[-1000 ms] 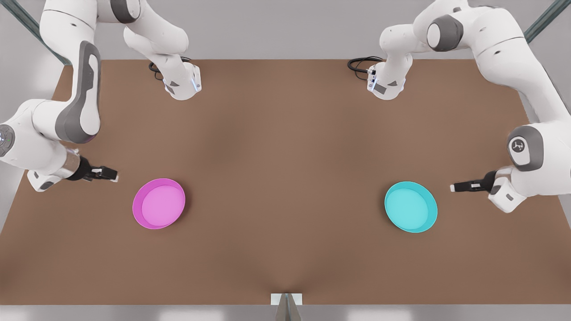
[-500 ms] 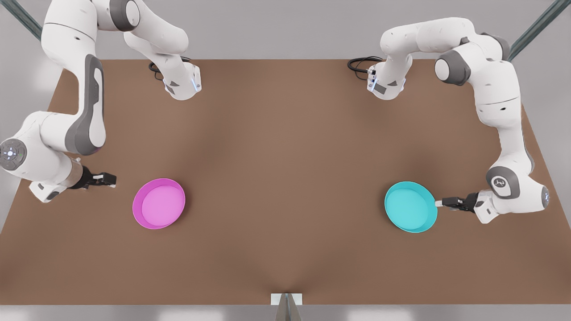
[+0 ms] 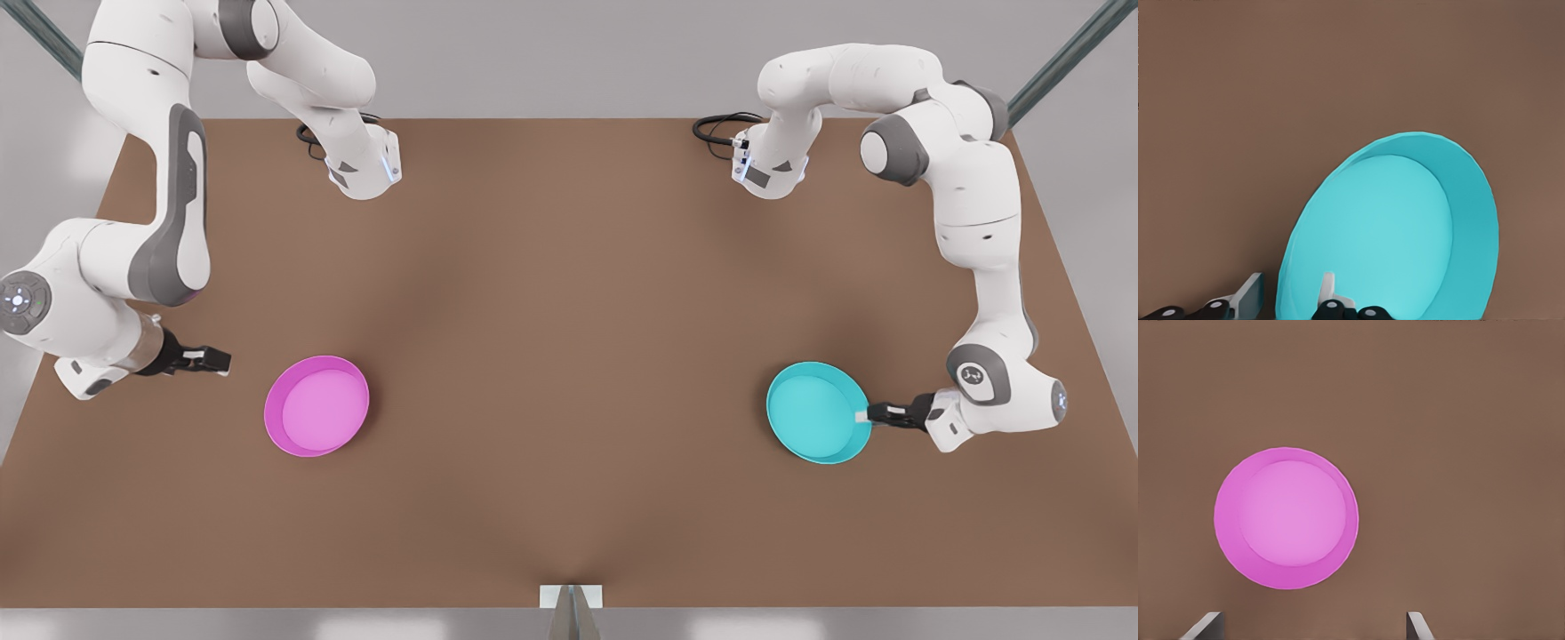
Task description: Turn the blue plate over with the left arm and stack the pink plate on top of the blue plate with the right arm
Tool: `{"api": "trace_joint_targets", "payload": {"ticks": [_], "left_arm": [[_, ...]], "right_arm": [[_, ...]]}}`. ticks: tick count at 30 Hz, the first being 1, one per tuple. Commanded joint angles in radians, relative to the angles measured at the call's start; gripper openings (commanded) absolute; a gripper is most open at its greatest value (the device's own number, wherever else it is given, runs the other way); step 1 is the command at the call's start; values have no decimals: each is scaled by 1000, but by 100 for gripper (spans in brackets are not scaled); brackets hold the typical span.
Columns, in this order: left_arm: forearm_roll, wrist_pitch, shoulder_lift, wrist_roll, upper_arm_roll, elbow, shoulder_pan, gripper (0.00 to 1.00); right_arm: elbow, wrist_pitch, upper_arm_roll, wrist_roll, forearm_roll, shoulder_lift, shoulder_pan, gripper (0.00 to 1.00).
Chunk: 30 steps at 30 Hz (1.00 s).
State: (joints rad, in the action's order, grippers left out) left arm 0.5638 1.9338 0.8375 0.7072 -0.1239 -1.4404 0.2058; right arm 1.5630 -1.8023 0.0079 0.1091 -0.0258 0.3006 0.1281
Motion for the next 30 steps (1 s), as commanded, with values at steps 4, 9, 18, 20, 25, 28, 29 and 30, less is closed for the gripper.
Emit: {"api": "trace_joint_targets", "payload": {"ticks": [4,9,18,20,25,28,29,30], "left_arm": [[-5,10,3,0,0,0,-8,42],[-7,45,15,0,0,-2,-8,41],[-7,45,23,0,1,0,-8,26],[-7,45,23,0,1,0,-8,26],[-5,45,26,0,3,0,-11,26],[-2,48,31,0,3,0,-11,24],[-2,50,31,0,3,0,-11,23],[-2,47,28,-3,3,0,-11,22]], "right_arm": [[0,-2,1,-2,0,-1,-12,100],[-1,-3,1,-2,0,-1,-13,100],[-1,-2,0,-2,-2,-3,-12,100],[-1,-2,1,0,-2,-6,-12,100],[-1,1,0,0,-2,-11,-12,100],[-1,1,0,0,-2,-9,-12,100],[-1,1,0,0,-2,-9,-12,100],[-1,0,0,0,-2,-9,-10,100]]}}
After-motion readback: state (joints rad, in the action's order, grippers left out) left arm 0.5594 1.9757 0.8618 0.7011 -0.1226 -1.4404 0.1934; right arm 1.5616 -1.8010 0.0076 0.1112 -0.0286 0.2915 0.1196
